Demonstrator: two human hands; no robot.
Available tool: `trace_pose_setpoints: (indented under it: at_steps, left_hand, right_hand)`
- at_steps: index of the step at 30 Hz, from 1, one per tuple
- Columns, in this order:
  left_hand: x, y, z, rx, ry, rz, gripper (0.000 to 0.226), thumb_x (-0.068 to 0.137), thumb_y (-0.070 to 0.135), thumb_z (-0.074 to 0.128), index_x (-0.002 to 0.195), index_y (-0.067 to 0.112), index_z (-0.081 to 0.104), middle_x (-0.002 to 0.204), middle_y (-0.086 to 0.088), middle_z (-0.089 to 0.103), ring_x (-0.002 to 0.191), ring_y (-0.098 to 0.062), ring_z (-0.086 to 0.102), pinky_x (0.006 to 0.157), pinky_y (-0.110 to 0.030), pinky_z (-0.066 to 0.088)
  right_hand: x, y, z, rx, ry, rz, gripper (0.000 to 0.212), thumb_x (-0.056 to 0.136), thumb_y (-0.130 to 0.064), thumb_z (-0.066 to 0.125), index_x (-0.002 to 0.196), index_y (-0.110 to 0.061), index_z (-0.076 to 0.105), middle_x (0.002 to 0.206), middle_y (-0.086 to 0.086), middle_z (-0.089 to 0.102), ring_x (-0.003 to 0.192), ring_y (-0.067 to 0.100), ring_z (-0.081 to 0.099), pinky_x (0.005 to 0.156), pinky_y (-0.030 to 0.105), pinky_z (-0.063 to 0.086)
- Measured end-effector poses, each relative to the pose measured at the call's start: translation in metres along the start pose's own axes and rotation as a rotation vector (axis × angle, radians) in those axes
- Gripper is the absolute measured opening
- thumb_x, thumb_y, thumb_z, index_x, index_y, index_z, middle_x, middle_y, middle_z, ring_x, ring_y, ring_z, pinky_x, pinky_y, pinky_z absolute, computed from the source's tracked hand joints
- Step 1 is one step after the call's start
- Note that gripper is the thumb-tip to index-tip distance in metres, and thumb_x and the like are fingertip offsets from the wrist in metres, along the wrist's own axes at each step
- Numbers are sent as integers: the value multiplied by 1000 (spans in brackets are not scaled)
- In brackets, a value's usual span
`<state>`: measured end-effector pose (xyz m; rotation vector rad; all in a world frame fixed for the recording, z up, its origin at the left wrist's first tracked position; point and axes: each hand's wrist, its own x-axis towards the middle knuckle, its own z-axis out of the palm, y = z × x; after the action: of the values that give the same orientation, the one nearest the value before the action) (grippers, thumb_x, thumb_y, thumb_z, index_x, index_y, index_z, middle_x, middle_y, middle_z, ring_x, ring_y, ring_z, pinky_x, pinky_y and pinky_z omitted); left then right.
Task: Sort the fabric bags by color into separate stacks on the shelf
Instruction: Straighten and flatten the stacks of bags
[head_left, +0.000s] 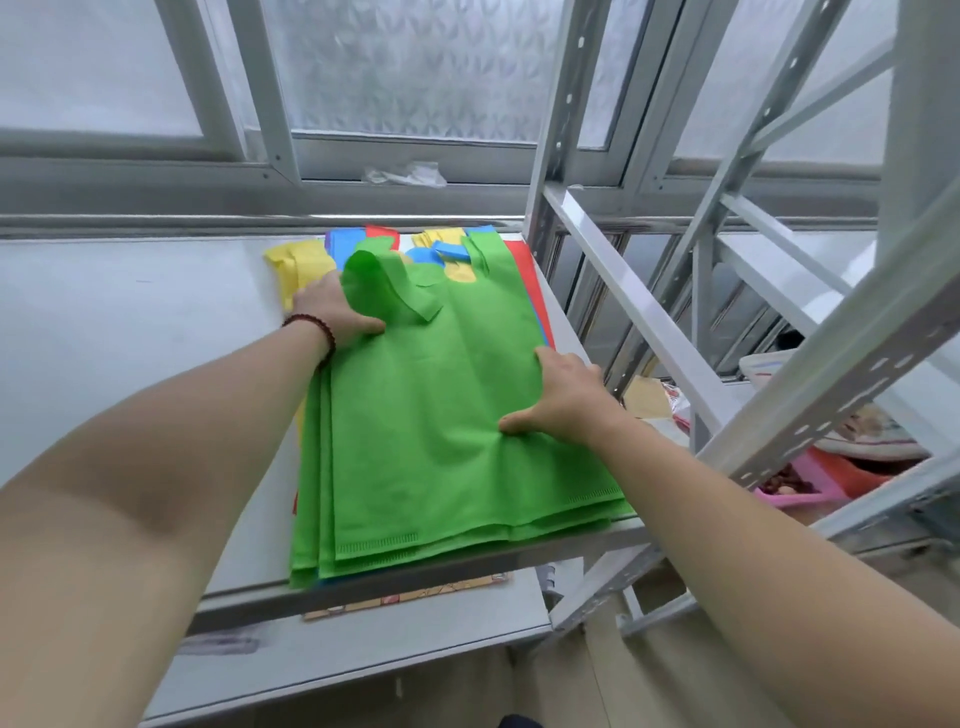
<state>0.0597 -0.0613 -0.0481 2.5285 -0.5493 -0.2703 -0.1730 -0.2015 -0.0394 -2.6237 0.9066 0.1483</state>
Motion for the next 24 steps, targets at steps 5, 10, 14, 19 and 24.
trace_pose_setpoints:
  at_steps: [5,10,14,19,24]
  left_hand:
    - [-23,14,-1,-128,66,152,75,75,3,68,142,11,35,137,-19,41,125,-31,43,102,-33,37]
    - [-49,20,-16,-364,17,-240,60,80,13,69,131,4,37,109,-11,53,105,-30,52,78,-34,46]
    - [-66,15,-27,-393,-115,-334,40,87,19,63,117,-2,47,94,-10,47,95,-30,51,74,-31,41]
    - [-77,2,-30,-454,-372,-401,60,78,23,72,124,-7,48,114,-19,62,103,-34,62,93,-44,51]
    - [-100,4,-27,-413,-479,-410,53,85,17,65,130,-6,47,127,-18,56,117,-36,56,101,-45,45]
  right_hand:
    - [-9,-10,-6,54,11,47,109,67,-44,80,147,-11,14,139,17,35,131,37,31,107,44,32]
    - [-20,-14,-15,196,43,178,72,81,-33,68,134,-2,30,129,20,48,119,35,49,93,38,43]
    - [-35,-13,-23,218,54,211,38,85,-25,60,113,-2,48,110,17,60,93,30,55,72,30,41]
    - [-56,-11,-22,500,13,205,35,84,-16,62,115,-2,53,110,16,62,102,32,60,90,43,50]
    - [-75,-4,-19,893,-132,282,39,83,-5,65,118,-5,49,110,14,62,98,30,63,91,44,52]
